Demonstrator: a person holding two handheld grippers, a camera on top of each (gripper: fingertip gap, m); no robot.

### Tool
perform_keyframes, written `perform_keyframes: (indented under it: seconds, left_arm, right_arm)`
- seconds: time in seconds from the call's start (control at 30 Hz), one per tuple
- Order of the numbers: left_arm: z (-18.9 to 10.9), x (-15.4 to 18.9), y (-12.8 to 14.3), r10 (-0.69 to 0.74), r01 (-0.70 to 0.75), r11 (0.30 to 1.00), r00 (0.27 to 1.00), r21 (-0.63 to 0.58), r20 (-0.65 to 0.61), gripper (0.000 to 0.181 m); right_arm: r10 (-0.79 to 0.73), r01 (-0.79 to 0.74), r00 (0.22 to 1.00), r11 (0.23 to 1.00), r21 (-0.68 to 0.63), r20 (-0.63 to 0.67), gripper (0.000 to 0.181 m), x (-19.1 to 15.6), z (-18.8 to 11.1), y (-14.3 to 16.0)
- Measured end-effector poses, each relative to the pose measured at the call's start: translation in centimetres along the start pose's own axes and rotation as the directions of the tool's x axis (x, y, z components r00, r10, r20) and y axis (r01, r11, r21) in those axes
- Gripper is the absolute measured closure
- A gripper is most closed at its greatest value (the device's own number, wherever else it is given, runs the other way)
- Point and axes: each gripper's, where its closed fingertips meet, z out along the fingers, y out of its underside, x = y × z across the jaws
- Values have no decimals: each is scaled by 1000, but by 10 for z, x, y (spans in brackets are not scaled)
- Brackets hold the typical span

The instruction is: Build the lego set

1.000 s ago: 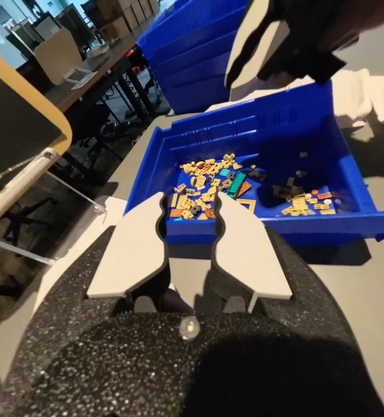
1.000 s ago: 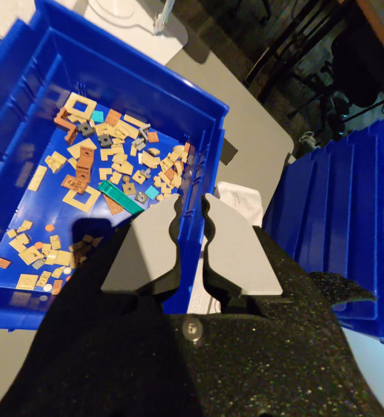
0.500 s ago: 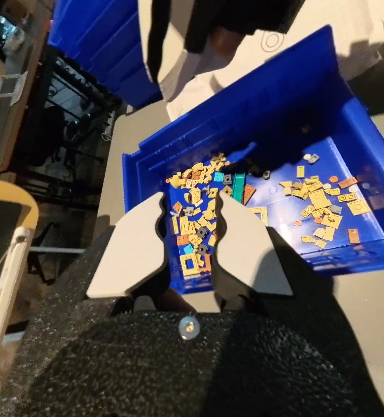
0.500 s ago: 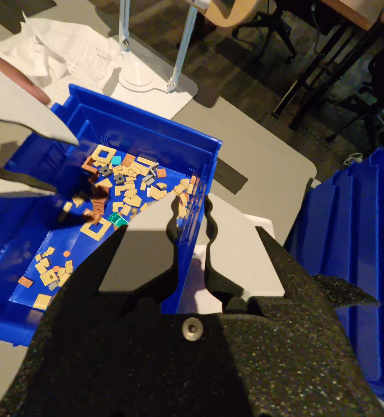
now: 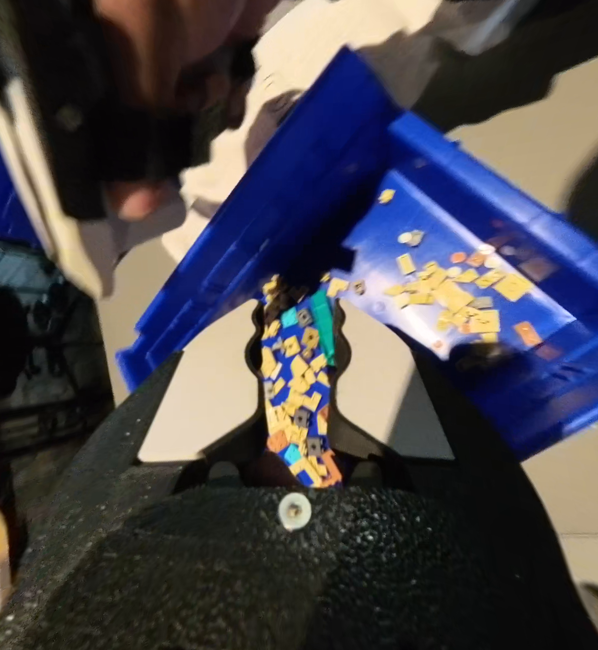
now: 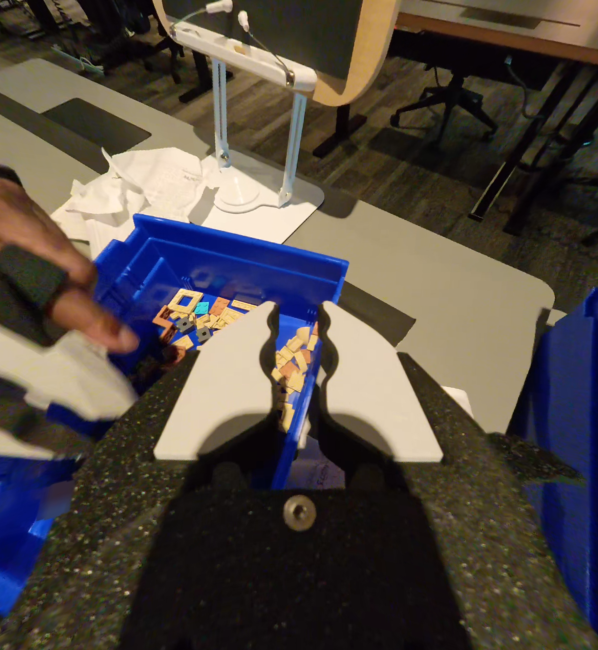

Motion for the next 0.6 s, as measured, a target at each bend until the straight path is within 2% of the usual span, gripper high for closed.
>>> perform_keyframes:
  seconds: [0.1,0.2,0.33,0.47,0.6]
  left_arm:
    - [10,37,-22,154,-146,988,973,58,-174,150]
    - [25,74,-37,237,-218,971,908,94,-344,155]
    - [48,106,-21,288,-317,948,802,35,-523,157]
    - [55,120,-23,235,-234,968,739,87,-631,161]
    - [64,123,-12,251,-275,959,715,67,-652,162]
  right_arm:
    - [-2,2,1000,1000,10,-13,161,3,-3,-2]
    - [2,-2,1000,1000,20,-27,161,7,-7,-4]
    - [-1,3,999,999,38,-42,161,11,-16,-8]
    - [13,-11,999,997,74,-40,161,15,-25,-15]
    - [13,-9,999,996,89,-41,161,16,-30,-18]
